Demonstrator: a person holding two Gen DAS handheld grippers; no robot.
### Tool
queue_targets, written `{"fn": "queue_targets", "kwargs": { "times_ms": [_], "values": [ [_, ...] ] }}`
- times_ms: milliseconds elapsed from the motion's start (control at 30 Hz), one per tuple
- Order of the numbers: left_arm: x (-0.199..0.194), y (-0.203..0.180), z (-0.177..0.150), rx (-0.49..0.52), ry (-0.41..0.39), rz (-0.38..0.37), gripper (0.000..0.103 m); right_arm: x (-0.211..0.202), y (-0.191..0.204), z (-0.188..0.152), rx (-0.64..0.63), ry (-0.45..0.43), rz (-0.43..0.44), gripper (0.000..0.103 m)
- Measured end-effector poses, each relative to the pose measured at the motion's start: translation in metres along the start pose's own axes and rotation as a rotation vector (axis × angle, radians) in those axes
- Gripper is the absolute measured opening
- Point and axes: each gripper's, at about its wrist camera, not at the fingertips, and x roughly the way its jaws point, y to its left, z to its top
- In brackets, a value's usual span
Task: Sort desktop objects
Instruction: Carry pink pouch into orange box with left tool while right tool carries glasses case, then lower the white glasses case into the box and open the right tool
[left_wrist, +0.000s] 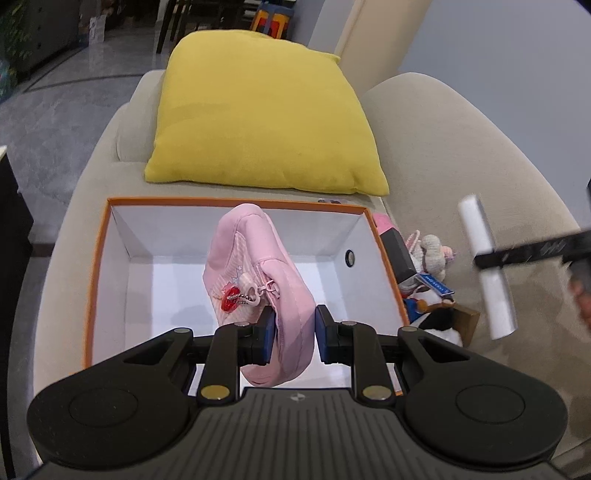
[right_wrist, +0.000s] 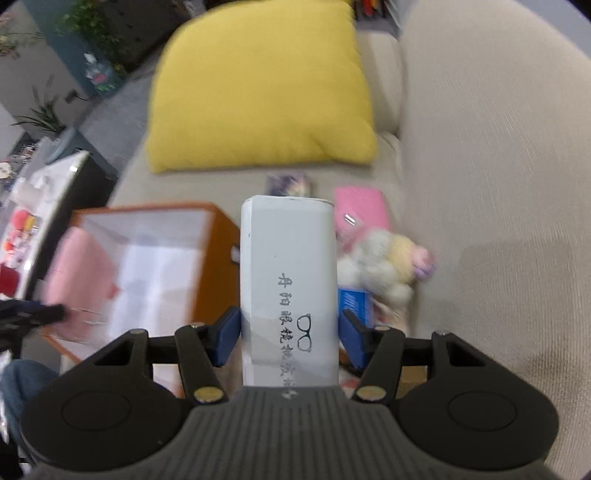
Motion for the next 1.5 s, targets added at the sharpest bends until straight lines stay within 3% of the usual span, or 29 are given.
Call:
{"fn": "queue_targets", "kwargs": {
  "times_ms": [233,367,500,767,900,1200,1333,1500],
  "values": [
    [-0.007,0.019,-0.010,-0.024,-0.019,-0.021,0.026,-0.009,0.086,0.019,-0.098,-0.016,0.090,0.060],
    [-0.010,0.034,-0.017,-0.054,-0.029,-0.033,0.026,0.031,0.133,0.021,-0.144,0.056,0.070,0.060],
    [-0.012,0.051,-0.022,-0.094,-0.037,-0.048,0.025,0.089,0.156,0.019,-0.116,0.162,-0.005,0.060],
    [-0.005,0.069,-0.026,-0.121,-0.041,-0.100,0.025,0.174,0.160,0.007,-0.078,0.286,-0.191,0.060],
    [0.003,0.075,-0.029,-0.129,-0.031,-0.116,0.026,0.185,0.172,0.005,-0.143,0.278,-0.276,0.060],
    [0.005,0.081,-0.032,-0.147,-0.033,-0.154,0.026,0.221,0.175,-0.004,-0.197,0.399,-0.394,0.059],
    [0.008,0.085,-0.032,-0.154,-0.027,-0.160,0.026,0.230,0.173,-0.007,-0.231,0.432,-0.402,0.062],
    [0.010,0.086,-0.035,-0.159,-0.017,-0.163,0.026,0.220,0.173,0.001,-0.301,0.454,-0.290,0.077]
  ]
}}
